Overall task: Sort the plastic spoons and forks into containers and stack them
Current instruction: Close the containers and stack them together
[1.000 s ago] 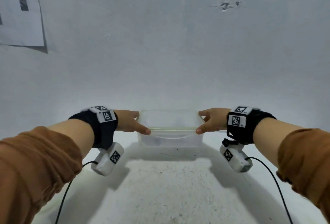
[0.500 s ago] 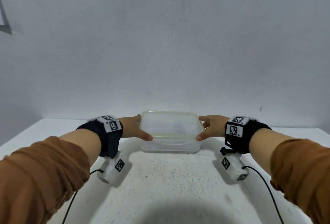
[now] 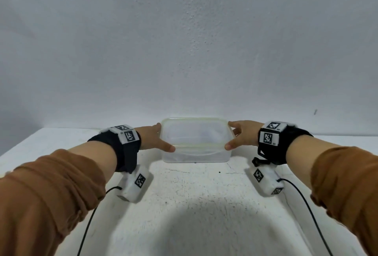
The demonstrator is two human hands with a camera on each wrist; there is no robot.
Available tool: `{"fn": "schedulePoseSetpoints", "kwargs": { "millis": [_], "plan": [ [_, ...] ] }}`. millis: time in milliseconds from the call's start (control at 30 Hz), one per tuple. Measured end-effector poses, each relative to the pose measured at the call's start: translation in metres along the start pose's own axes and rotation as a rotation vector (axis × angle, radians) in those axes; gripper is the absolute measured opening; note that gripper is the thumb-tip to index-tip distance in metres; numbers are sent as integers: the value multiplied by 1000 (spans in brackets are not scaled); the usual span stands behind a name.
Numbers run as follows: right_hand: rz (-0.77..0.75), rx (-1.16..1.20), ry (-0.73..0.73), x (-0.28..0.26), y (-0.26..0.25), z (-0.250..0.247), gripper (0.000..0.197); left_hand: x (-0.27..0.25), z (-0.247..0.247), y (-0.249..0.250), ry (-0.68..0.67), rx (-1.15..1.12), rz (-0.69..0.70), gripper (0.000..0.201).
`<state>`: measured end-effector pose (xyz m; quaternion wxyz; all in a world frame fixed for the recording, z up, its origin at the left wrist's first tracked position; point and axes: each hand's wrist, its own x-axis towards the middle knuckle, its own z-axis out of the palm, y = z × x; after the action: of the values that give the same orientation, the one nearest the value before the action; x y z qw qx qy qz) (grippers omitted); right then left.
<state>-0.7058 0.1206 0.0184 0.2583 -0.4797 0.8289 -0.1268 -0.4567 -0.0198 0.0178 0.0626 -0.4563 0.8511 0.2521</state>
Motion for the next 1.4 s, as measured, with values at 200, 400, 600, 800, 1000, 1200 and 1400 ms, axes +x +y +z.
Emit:
{"fn": "schedulePoseSetpoints", "kwargs": {
  "millis": [200, 400, 600, 800, 1000, 1200, 1400],
  "plan": [
    [19, -27, 11, -1, -5, 0, 97, -1, 3, 3, 20, -50, 11, 86],
    [40, -43, 58, -6, -11, 2, 93, -2, 4, 5, 31, -31, 3, 89],
    [41, -34, 96, -12, -14, 6, 90, -5, 5, 6, 39, 0, 9, 86],
    [59, -90, 142, -20, -21, 8, 65, -8, 8, 10, 60, 9, 13, 82],
    [103, -129, 217, -31, -30, 17, 44, -25, 3, 11, 106, 144, 30, 54],
    [-11, -56, 381, -70, -84, 35, 34, -71, -27, -19, 62, -83, 49, 43],
    [-116, -83, 306, -113, -175, 72, 28, -131, -68, -81, 99, -145, 105, 28]
  ]
}}
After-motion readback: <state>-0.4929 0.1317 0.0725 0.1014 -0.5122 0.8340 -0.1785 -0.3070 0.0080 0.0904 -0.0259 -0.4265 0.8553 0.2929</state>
